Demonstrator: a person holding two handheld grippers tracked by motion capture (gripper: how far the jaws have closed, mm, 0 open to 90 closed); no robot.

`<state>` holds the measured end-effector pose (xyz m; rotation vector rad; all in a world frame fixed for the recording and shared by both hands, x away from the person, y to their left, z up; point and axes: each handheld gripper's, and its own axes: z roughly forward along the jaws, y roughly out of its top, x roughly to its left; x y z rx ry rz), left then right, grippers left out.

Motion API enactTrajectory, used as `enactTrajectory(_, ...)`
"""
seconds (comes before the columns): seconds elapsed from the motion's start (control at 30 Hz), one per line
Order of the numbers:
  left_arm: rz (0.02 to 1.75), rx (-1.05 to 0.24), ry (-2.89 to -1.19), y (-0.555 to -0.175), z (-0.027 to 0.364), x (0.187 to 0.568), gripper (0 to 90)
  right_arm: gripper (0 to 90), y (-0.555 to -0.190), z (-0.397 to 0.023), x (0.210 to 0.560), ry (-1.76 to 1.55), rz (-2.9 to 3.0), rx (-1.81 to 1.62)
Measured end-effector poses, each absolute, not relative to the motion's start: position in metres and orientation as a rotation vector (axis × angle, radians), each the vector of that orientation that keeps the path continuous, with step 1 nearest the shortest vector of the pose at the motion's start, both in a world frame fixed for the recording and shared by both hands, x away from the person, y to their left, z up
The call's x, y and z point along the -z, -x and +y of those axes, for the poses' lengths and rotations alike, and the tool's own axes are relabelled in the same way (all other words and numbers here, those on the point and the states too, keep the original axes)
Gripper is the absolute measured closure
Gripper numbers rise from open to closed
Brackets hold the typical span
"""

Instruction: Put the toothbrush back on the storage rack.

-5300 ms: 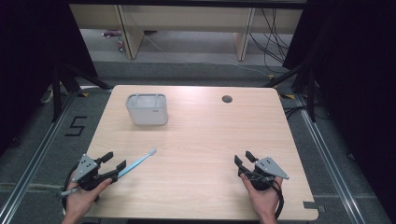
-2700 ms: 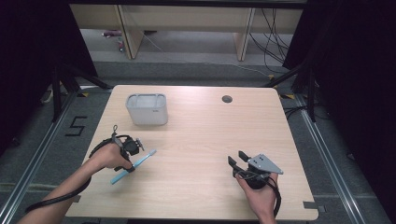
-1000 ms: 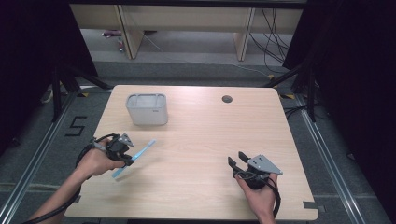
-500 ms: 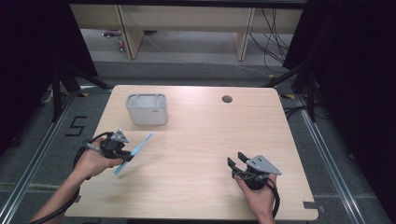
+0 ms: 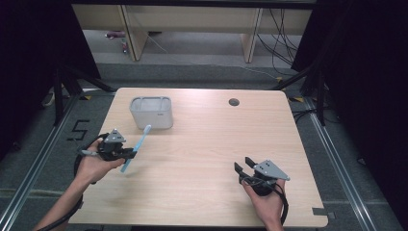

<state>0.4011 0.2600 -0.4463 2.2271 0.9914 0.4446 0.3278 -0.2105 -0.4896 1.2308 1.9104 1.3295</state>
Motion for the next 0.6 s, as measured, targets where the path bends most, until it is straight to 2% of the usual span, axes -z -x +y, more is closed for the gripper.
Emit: enactTrajectory(0.6, 1.01, -0.534, -2.047, -0.4032, 0.2663, 0.4476, 78.3, 51.1, -0.33, -0.2137, 0.4898, -1.179, 1.906, -1.314)
